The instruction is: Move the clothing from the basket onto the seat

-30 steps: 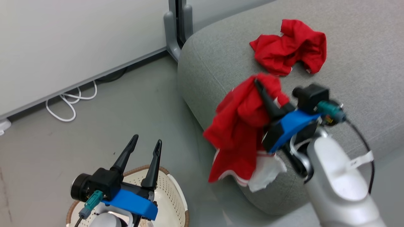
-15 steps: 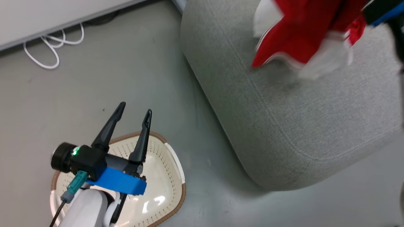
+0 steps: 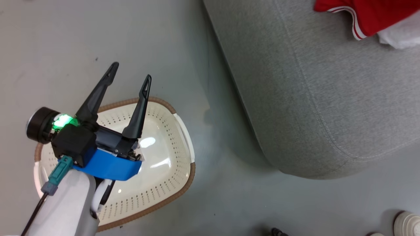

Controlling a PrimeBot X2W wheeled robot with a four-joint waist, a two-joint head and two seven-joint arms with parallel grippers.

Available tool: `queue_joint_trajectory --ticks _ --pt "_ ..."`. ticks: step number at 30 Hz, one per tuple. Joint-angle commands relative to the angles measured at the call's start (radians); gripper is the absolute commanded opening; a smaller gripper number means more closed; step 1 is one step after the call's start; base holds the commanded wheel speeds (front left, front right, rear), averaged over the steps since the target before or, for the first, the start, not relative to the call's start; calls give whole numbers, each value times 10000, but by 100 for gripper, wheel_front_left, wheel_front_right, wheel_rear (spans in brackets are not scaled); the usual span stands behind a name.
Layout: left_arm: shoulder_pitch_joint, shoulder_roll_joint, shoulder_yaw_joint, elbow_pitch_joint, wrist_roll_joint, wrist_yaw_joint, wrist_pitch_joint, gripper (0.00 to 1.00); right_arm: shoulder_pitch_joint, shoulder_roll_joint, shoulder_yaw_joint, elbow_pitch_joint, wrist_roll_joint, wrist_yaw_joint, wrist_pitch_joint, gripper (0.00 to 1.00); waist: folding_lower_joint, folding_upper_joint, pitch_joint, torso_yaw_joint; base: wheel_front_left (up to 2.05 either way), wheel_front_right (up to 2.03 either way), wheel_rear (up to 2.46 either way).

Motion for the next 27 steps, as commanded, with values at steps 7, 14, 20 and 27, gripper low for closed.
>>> queue_joint_trajectory --ticks 7,14,20,27 --pt "-441 234 23 -549 180 123 220 100 497 399 -628 1756 -745 2 -743 0 -2 0 1125 305 0 0 0" --pt "-591 350 -50 -897 297 201 374 100 296 842 -1478 3469 -1388 2 -1386 24 -2 0 1475 546 0 0 0" --pt "-604 375 -32 -893 314 308 259 100 55 980 -1818 4323 -1971 2 -1970 100 -2 0 1393 665 0 0 0" --pt "-578 108 -158 -510 205 371 -58 100 266 1043 -1925 4885 -2361 2 -2455 100 -2 0 754 831 0 0 0"
